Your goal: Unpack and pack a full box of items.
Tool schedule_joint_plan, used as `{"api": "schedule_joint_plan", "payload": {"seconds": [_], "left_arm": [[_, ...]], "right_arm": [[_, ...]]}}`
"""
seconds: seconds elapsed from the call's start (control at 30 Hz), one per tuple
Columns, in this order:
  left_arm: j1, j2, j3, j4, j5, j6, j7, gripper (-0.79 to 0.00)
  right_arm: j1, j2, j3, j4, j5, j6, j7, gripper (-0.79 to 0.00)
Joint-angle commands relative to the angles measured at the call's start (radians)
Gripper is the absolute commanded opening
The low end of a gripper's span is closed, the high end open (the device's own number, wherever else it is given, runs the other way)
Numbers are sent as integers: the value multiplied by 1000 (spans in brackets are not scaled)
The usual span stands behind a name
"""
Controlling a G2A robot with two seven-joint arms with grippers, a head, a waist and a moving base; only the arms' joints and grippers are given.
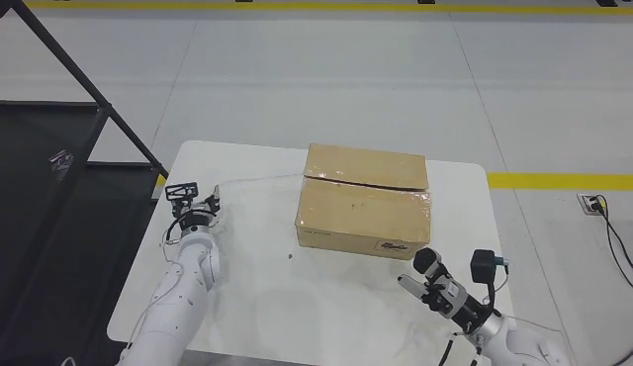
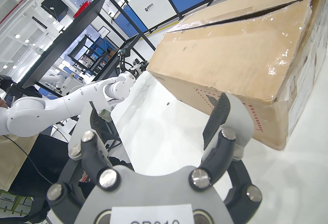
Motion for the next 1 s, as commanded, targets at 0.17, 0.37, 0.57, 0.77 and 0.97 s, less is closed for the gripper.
{"api": "schedule_joint_plan", "payload": {"seconds": [0.17, 0.37, 0.57, 0.77, 0.97], "left_arm": [[13, 9, -28, 3, -14, 27, -19, 0], [30, 17, -66, -30, -62, 5, 2, 0], [87, 35, -52, -129, -12, -240, -5, 0], [117, 66, -21, -221, 132, -504, -98, 0], [80, 72, 28, -232, 246, -581, -177, 0]], "right_arm": [[6, 1, -7, -3, -1, 4, 2, 0], [17, 2, -18, 3, -1, 6, 6, 0], [23, 3, -26, 8, 0, 7, 8, 0], [23, 5, -28, 11, 0, 4, 5, 0], [5, 7, -16, 5, -1, 4, -8, 0]]}}
